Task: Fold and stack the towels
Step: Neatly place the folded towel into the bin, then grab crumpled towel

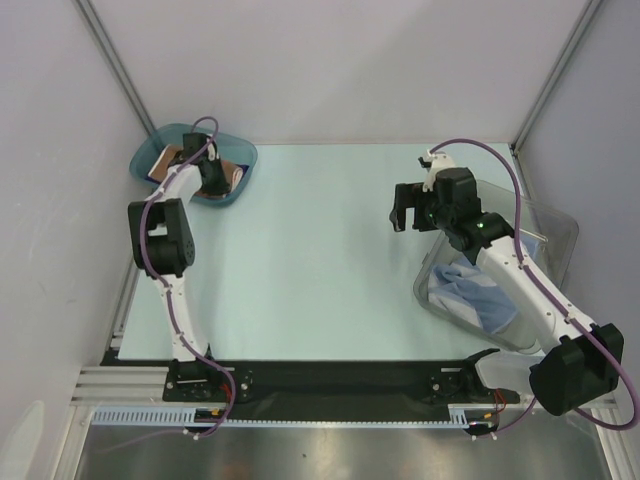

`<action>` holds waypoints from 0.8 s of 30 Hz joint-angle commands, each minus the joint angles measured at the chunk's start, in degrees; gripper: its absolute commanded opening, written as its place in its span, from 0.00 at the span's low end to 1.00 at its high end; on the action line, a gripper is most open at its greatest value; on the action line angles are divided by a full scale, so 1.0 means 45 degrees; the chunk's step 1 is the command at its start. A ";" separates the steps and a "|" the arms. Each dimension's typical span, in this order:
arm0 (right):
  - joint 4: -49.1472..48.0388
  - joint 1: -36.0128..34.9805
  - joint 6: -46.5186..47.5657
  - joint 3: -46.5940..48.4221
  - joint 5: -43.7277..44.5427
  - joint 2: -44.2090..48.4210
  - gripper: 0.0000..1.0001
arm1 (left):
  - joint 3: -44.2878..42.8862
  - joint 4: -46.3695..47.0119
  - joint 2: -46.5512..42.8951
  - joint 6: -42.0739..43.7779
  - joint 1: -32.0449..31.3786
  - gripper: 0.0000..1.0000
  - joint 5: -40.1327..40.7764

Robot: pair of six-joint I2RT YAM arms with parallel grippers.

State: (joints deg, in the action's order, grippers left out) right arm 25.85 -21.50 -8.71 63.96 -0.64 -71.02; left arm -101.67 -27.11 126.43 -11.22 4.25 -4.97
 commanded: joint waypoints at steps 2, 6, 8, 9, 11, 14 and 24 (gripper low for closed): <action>-0.0158 0.0109 0.0198 0.0238 0.0046 0.0119 1.00 | -0.0882 -0.0399 -0.0244 -0.0221 -0.0027 0.27 -0.0555; -0.0022 0.0187 -0.0462 0.0434 0.0491 0.0197 1.00 | -0.1860 -0.1337 -0.0847 -0.0337 -0.0066 0.29 -0.0555; 0.0271 0.0284 -0.1204 0.0531 0.1778 0.0275 1.00 | -0.1802 -0.1416 -0.1803 -0.0435 -0.0124 0.31 -0.0750; 0.0349 0.0517 -0.1886 0.0512 0.2248 0.0353 1.00 | -0.1705 -0.1397 -0.2193 -0.0397 -0.0240 0.32 -0.0847; 0.0681 0.0927 -0.2379 0.0473 0.2954 0.0432 0.99 | -0.1121 -0.1436 -0.3501 -0.0416 -0.0494 0.38 -0.1042; 0.1500 0.1981 -0.3102 0.0707 0.2704 0.0179 1.00 | 0.0265 -0.1162 -0.5314 -0.0182 -0.1644 0.49 -0.1143; 0.6771 0.5456 -0.7298 0.0828 0.5396 -0.1677 1.00 | 0.5767 0.0084 -1.0842 0.0190 -0.5612 1.00 -0.1566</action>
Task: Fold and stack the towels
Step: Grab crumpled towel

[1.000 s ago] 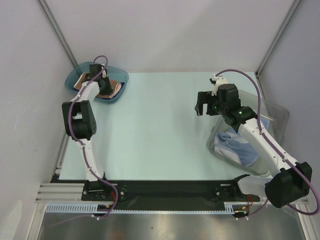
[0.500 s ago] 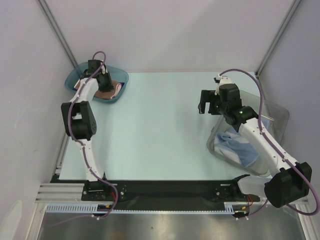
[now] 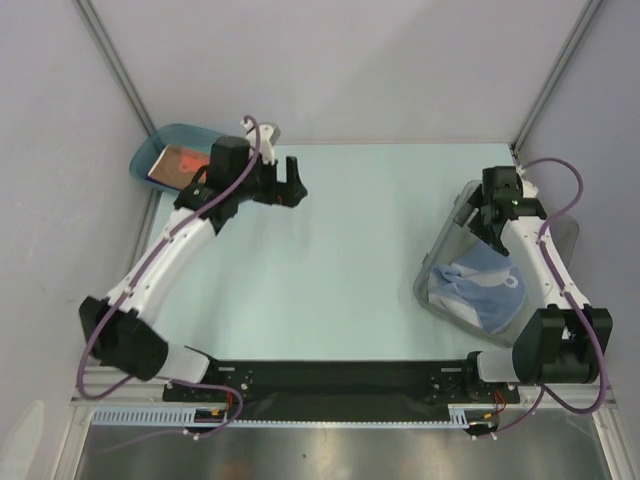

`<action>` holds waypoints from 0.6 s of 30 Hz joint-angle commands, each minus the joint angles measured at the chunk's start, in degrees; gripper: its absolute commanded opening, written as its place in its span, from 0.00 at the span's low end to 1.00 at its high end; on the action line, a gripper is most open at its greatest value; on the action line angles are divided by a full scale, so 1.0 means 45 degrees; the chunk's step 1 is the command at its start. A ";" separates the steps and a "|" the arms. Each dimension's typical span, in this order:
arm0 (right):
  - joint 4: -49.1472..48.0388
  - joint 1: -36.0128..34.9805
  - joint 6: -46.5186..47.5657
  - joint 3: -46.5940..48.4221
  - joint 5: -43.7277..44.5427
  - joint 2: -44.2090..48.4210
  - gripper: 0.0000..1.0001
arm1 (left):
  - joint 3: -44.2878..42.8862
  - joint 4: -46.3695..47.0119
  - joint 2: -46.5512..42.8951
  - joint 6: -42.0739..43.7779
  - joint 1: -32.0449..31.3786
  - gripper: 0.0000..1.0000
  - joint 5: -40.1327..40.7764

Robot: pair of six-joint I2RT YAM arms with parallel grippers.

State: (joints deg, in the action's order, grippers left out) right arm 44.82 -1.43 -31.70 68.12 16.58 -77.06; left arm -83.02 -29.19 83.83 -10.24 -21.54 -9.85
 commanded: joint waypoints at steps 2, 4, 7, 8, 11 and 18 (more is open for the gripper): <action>0.2464 0.1894 -0.2892 -0.1184 0.1103 -0.0260 1.00 | 0.2508 0.0977 -0.2102 -0.0476 0.0080 1.00 -0.1401; 0.1588 0.2172 -0.3091 -0.2008 0.0597 0.0189 0.97 | 0.3778 0.1757 -0.3232 -0.0634 0.0099 1.00 -0.2146; 0.0103 0.2252 -0.3246 -0.3396 0.0748 0.0619 0.92 | 0.5007 0.2482 -0.4057 -0.1374 0.0255 1.00 -0.1953; -0.0442 0.2252 -0.3170 -0.3631 0.0691 0.0658 0.92 | 0.5109 0.2483 -0.4059 -0.1841 0.0333 1.00 -0.2030; -0.2475 0.2310 -0.2701 -0.4433 0.0164 0.0445 0.89 | 0.5091 0.2172 -0.3807 -0.1515 0.0529 1.00 -0.2889; -0.3845 0.2427 -0.2369 -0.4571 -0.0167 -0.1214 0.82 | 0.4798 0.1917 -0.3942 -0.1221 0.0529 0.96 -0.2343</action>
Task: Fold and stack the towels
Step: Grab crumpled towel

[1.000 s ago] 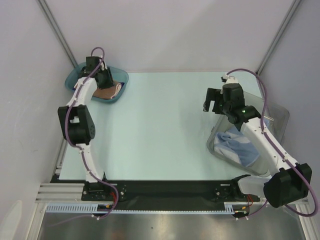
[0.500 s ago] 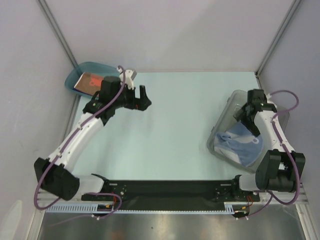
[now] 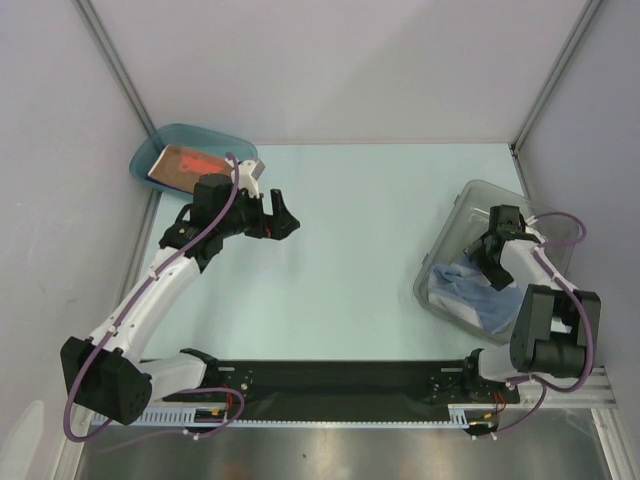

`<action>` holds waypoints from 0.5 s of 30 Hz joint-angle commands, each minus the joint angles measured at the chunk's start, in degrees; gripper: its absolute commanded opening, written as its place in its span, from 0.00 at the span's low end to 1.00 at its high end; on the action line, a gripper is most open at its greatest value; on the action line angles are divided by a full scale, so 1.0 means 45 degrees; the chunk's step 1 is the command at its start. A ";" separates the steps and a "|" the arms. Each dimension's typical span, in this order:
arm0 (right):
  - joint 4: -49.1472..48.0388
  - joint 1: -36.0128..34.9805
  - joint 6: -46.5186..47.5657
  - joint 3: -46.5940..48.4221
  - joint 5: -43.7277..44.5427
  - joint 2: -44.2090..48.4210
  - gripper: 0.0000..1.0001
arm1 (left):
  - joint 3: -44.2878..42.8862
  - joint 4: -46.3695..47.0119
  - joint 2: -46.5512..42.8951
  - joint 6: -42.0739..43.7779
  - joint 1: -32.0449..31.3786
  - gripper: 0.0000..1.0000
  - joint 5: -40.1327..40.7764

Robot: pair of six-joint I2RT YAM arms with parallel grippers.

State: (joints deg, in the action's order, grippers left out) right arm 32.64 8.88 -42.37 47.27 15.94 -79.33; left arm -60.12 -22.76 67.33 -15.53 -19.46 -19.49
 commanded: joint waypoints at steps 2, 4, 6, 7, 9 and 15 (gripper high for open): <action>-0.1257 0.0329 0.0079 0.0024 -0.0164 -0.1042 0.81 | -0.0312 0.0488 -0.0275 -0.0084 0.0067 0.93 -0.0259; -0.1414 0.0486 0.0079 0.0024 -0.0359 -0.1374 0.79 | -0.0390 0.0430 -0.0216 -0.0143 0.0067 0.92 -0.0260; -0.1627 0.0759 0.0060 -0.0015 -0.0728 -0.1530 0.66 | -0.0429 0.0391 -0.0158 -0.0182 0.0067 0.91 -0.0318; -0.1687 0.0799 0.0079 -0.0035 -0.0750 -0.1570 0.58 | -0.0449 0.0371 -0.0138 -0.0201 0.0067 0.90 -0.0260; -0.1765 0.0916 0.0021 0.0023 -0.0886 -0.1687 0.32 | -0.0468 0.0371 -0.0138 -0.0202 0.0067 0.89 -0.0183; -0.0890 0.1209 0.1110 0.1444 -0.1395 -0.1124 0.00 | -0.0820 -0.0155 -0.0040 0.0072 0.0067 0.88 0.0287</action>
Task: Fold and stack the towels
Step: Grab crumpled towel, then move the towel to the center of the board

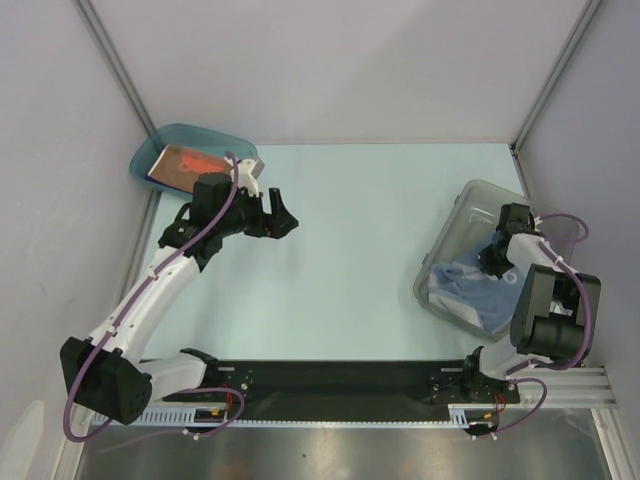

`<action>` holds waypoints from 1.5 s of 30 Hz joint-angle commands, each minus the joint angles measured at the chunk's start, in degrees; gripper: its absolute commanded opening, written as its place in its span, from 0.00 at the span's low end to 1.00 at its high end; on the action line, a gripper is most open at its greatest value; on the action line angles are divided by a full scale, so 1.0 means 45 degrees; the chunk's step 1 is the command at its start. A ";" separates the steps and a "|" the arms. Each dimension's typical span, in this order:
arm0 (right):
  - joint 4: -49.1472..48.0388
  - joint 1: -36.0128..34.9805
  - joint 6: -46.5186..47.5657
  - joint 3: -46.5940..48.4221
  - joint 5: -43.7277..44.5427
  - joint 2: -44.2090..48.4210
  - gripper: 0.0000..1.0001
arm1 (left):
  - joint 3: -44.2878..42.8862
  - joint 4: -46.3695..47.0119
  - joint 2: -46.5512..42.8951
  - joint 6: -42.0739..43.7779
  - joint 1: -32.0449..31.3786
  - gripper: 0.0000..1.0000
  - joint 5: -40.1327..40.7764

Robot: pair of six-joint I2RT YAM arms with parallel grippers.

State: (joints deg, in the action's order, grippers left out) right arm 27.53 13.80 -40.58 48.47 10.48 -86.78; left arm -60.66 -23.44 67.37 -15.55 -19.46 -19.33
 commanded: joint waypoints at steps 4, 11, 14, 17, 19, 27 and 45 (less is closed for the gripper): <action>0.0659 0.0097 0.1748 0.2060 -0.0395 0.2055 0.00 | -0.0719 -0.0006 -0.0265 0.0096 0.0067 0.87 0.0370; 0.0132 -0.0545 0.3781 0.4516 -0.5177 0.4733 0.00 | -0.1050 0.0014 -0.0285 0.0098 0.0067 0.87 0.0760; 0.0425 -0.2683 0.4327 0.7172 -0.5279 0.5105 0.00 | -0.1440 0.0208 -0.0304 -0.0389 0.0068 0.86 0.0703; 0.0582 -0.5244 0.4505 0.9571 -0.4342 0.4891 0.00 | -0.1733 0.0307 -0.0324 -0.0703 0.0087 0.85 0.0643; -0.0119 -0.6227 0.4175 0.9990 -0.4322 0.4833 0.00 | -0.1812 0.0248 -0.0304 -0.0879 0.0126 0.84 0.0877; -0.2478 -0.9330 0.2397 0.4053 -0.5299 0.5144 0.00 | -0.0234 0.0131 -0.0947 -0.1408 0.1219 0.84 0.1306; -0.2191 -1.1897 0.4794 0.2076 -0.3363 0.1925 0.53 | 0.4237 0.2179 -0.0735 -0.2403 0.1592 0.81 0.1155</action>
State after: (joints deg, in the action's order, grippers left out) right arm 17.26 -40.58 -25.26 52.03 -6.98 -75.20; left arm -45.60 -19.59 62.43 -23.62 -11.73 -10.39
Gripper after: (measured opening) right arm 0.525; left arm 0.819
